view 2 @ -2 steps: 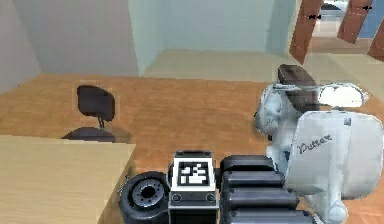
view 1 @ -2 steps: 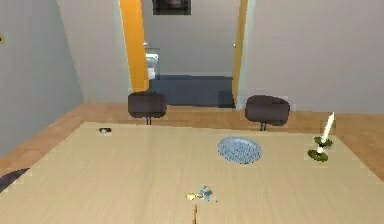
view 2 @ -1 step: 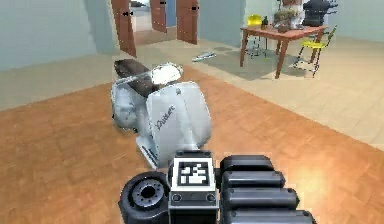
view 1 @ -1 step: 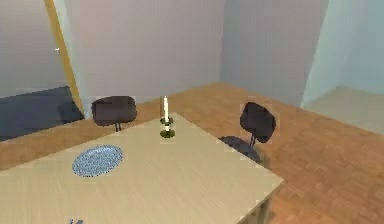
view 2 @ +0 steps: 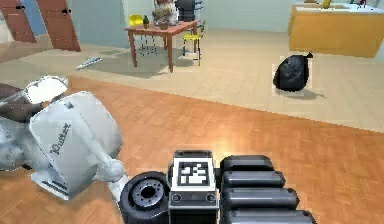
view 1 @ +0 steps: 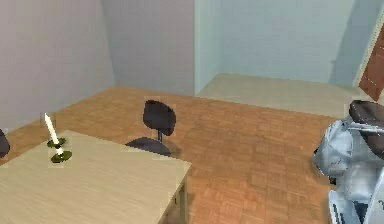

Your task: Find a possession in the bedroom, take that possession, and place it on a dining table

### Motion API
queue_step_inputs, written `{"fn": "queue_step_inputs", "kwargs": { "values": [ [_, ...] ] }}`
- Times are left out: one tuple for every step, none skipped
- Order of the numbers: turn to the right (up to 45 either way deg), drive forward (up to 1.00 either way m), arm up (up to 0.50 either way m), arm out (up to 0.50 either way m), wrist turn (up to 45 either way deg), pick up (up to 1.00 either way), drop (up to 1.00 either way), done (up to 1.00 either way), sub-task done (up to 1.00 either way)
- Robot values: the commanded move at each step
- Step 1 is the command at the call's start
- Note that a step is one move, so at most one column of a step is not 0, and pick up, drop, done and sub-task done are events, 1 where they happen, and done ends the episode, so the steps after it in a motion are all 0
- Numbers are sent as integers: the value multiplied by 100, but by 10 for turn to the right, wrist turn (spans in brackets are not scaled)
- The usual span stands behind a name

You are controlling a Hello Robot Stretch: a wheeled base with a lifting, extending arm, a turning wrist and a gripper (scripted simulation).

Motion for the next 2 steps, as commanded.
{"fn": "queue_step_inputs", "kwargs": {
  "values": [
    [0, 20, 0, 0, 0, 0, 0, 0, 0],
    [-450, 0, 0, 0, 0, 0, 0, 0, 0]
  ]
}}
